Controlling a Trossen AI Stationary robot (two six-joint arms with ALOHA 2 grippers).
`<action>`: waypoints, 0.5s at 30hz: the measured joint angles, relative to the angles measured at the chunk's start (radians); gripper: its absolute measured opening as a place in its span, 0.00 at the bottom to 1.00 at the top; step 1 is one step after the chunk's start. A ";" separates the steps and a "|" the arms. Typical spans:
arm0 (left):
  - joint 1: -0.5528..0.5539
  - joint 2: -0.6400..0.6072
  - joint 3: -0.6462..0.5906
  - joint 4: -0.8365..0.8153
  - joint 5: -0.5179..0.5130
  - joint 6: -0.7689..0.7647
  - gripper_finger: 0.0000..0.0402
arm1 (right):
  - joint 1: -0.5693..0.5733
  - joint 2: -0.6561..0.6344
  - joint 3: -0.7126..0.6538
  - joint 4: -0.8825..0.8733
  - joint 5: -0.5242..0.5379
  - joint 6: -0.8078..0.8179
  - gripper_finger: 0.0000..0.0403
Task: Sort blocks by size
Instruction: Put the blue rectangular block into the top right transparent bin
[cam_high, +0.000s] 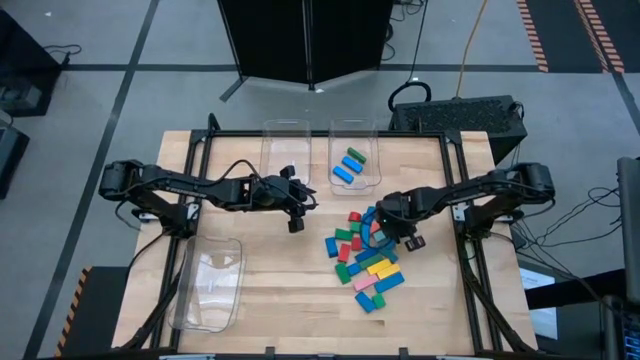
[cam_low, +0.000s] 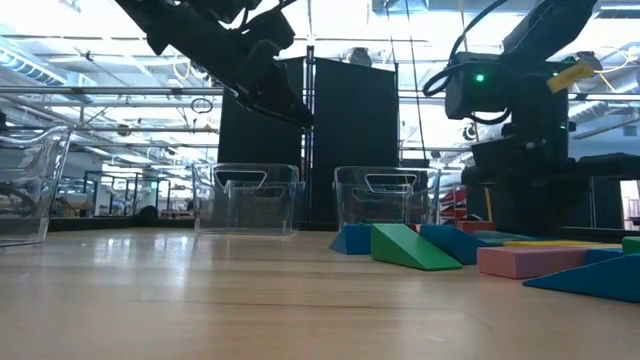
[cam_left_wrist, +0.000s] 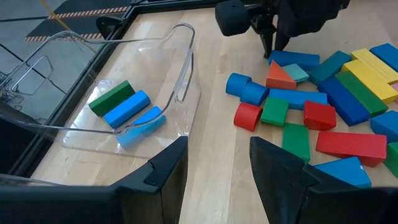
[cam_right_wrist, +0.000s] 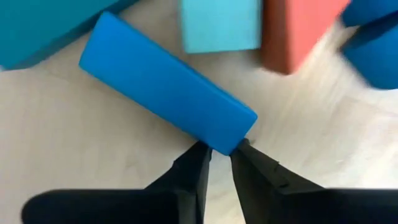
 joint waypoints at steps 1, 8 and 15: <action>0.000 0.000 0.000 0.000 0.000 0.000 0.43 | 0.005 -0.008 -0.001 -0.006 -0.003 0.004 0.15; 0.000 0.000 0.000 0.000 0.000 0.000 0.43 | 0.022 -0.065 0.055 -0.039 -0.016 0.158 0.16; 0.000 0.000 0.000 0.001 0.000 -0.001 0.43 | 0.018 -0.078 0.138 -0.085 0.029 0.602 0.21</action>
